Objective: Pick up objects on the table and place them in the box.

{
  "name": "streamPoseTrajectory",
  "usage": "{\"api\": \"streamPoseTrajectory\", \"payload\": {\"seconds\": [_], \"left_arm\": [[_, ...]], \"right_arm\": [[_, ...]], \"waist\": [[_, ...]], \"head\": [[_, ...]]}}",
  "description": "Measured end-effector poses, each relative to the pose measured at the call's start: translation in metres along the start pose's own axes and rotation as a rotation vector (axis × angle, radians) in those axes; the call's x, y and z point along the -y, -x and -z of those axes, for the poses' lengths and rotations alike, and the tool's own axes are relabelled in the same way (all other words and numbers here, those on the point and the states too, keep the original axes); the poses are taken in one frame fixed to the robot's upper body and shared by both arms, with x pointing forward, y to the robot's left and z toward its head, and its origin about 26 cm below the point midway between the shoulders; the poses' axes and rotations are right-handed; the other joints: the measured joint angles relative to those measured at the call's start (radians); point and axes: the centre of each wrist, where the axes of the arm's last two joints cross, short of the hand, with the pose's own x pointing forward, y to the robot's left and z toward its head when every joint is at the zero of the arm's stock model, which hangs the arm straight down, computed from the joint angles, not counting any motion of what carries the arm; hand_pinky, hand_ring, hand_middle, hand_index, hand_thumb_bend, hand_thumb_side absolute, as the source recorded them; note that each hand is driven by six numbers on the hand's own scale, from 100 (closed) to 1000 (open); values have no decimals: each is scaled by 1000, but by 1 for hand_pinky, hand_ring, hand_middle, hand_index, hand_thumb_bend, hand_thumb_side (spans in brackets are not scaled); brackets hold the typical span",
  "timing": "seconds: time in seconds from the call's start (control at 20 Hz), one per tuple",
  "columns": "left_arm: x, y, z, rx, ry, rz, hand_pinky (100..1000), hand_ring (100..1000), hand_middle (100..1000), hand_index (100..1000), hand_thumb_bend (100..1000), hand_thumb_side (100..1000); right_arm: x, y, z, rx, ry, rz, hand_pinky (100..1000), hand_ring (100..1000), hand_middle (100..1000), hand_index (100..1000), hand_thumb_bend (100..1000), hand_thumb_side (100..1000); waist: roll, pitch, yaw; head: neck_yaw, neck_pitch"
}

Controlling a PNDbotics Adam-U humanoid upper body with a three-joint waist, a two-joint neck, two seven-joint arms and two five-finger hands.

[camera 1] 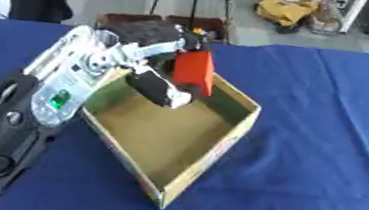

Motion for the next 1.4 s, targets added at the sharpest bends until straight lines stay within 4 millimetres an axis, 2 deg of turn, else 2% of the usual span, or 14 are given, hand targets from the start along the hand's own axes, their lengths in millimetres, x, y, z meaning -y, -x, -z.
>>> {"api": "streamPoseTrajectory", "payload": {"seconds": [0.3,0.6,0.7,0.8,0.95,1.0,1.05,1.1,1.15,1.2,1.25,1.3,1.35,1.4], "left_arm": [[30,7,17,-69,48,36,359,502,397,519,100,393],[48,10,25,-100,94,107,379,519,427,558,100,397],[53,10,28,-100,114,132,402,545,499,630,100,404],[58,9,30,-99,138,155,420,565,531,664,100,411],[59,9,32,-99,157,194,482,655,651,773,100,428],[59,10,33,-100,160,206,487,662,659,782,100,424],[59,10,33,-100,163,215,529,717,727,846,100,402],[58,9,34,-97,167,225,560,744,758,879,100,402],[58,8,35,-94,174,236,628,797,820,931,100,431],[57,8,35,-91,183,247,651,814,842,946,158,454],[57,8,35,-90,195,258,693,846,882,975,304,507],[57,9,35,-89,209,269,713,860,898,988,359,535],[58,10,35,-88,227,279,756,890,933,1000,533,617],[57,11,35,-87,243,290,778,906,949,1000,636,684]], "right_arm": [[0,0,0,-3,2,4,785,748,801,808,100,744],[0,0,-1,-6,6,7,786,748,801,808,100,742],[-1,0,-1,-8,8,8,786,748,801,807,100,742],[-1,0,-1,-8,10,9,786,748,801,807,100,743],[-1,0,-1,-8,11,9,787,748,801,807,100,743],[-1,0,-1,-8,11,10,787,748,801,807,100,743],[-1,0,-1,-8,11,10,787,748,800,807,100,743],[-1,0,-1,-8,11,10,787,748,800,807,100,743],[-1,0,-1,-8,11,10,787,748,800,807,100,742],[-1,0,-1,-8,11,10,787,748,800,807,100,742],[-1,0,-1,-8,11,10,787,748,800,807,100,743],[-1,0,-1,-8,11,10,787,748,800,807,100,744],[-1,0,-1,-8,11,10,787,748,800,807,100,744],[-1,0,-1,-8,11,10,787,748,800,807,100,744]], "waist": [[0,0,-2],[0,0,-3],[0,0,-4],[0,0,-6],[0,0,-7],[0,0,-7],[0,0,-7],[0,0,-7],[0,0,-7],[0,0,-7],[0,0,-7],[0,0,-6],[0,0,-6],[0,0,-6]], "head": [[3,-7],[3,-8],[3,-8],[4,-8],[4,-8],[4,-8],[4,-8],[4,-8],[4,-8],[4,-8],[4,-8],[4,-8],[4,-8],[4,-8]]}}
